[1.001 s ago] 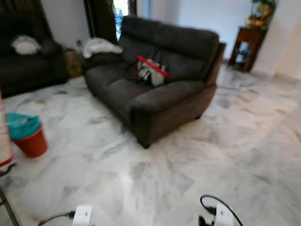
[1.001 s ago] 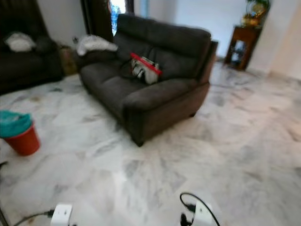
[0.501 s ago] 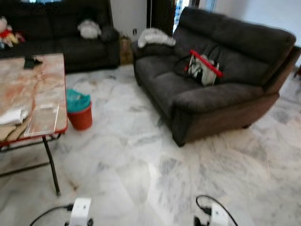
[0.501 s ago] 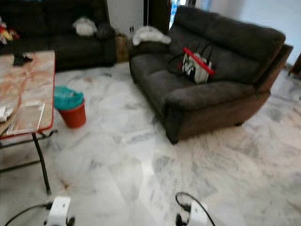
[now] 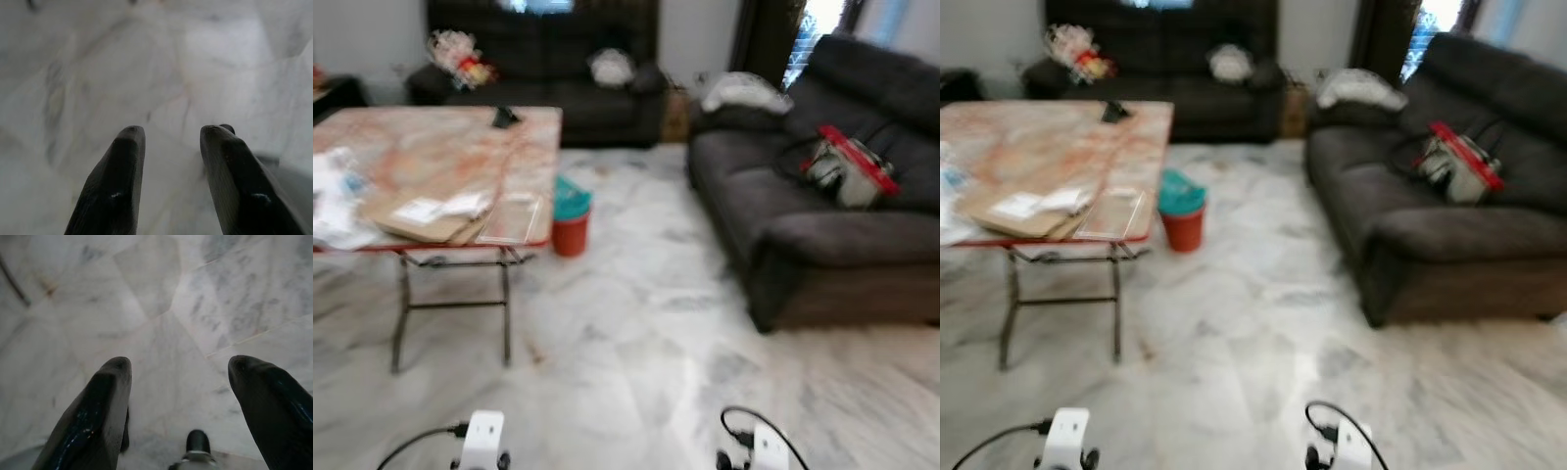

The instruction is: Picking trash to rubbish bin

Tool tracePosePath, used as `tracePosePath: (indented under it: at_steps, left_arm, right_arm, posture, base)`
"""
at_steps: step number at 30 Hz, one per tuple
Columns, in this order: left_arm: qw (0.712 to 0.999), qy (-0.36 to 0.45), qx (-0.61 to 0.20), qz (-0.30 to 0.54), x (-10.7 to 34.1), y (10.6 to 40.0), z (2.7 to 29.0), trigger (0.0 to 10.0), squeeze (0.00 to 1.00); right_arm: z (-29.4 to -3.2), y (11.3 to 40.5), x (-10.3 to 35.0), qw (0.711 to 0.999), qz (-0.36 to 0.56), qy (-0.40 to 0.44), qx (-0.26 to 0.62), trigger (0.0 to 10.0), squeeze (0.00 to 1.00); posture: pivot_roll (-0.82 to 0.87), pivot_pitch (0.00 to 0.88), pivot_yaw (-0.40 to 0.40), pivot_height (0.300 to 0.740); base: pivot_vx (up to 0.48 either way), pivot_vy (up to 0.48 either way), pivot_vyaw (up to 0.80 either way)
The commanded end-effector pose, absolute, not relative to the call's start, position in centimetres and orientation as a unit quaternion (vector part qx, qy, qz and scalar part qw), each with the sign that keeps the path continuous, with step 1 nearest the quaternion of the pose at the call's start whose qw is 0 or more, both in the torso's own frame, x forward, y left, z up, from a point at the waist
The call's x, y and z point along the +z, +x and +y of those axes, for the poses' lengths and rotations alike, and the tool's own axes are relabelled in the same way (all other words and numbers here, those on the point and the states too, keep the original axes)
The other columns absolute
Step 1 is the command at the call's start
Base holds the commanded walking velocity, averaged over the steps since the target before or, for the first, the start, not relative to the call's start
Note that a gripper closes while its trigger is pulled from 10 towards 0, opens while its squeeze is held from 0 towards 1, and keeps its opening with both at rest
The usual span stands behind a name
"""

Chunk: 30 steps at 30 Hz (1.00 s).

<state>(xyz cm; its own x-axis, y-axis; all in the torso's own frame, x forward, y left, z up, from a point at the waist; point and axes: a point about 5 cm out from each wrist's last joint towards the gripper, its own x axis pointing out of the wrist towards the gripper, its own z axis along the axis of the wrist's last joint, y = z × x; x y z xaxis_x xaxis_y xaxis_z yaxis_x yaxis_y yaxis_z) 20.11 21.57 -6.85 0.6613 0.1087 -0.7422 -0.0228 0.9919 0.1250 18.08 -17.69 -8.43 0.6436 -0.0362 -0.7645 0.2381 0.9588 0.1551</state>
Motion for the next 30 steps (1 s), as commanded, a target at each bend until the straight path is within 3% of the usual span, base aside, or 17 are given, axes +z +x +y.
tracePosePath:
  at_steps: [1, 10, 25, 30]
  left_arm:
    - [0.910, 0.055, 0.040, 0.409, -6.63, 20.46, 21.80, 10.0, 0.00]
    - [0.910, 0.054, 0.042, 0.409, -6.65, 20.41, 21.86, 10.0, 0.00]
    - [0.908, 0.043, 0.047, 0.415, -6.83, 20.23, 21.58, 10.0, 0.00]
    - [0.908, 0.043, 0.048, 0.415, -6.84, 20.21, 21.62, 10.0, 0.00]
  right_arm:
    - [-17.64, 18.42, -8.27, 0.900, 0.410, 0.125, -0.077, 10.0, 0.00]
    - [-17.54, 18.56, -8.21, 0.900, 0.409, 0.128, -0.078, 10.0, 0.00]
    - [-17.64, 18.86, -8.05, 0.901, 0.401, 0.143, -0.085, 10.0, 0.00]
    - [-17.64, 18.86, -8.05, 0.900, 0.402, 0.144, -0.085, 10.0, 0.00]
  posture:
    - [0.13, 0.000, -0.031, 0.740]
    - [0.14, 0.000, -0.033, 0.740]
    - [0.14, 0.000, -0.040, 0.740]
    - [0.14, 0.000, -0.040, 0.740]
  base:
    - [0.000, 0.000, 0.80]
    - [0.000, 0.000, 0.76]
    - [0.000, 0.000, 0.00]
    - [0.000, 0.371, 0.00]
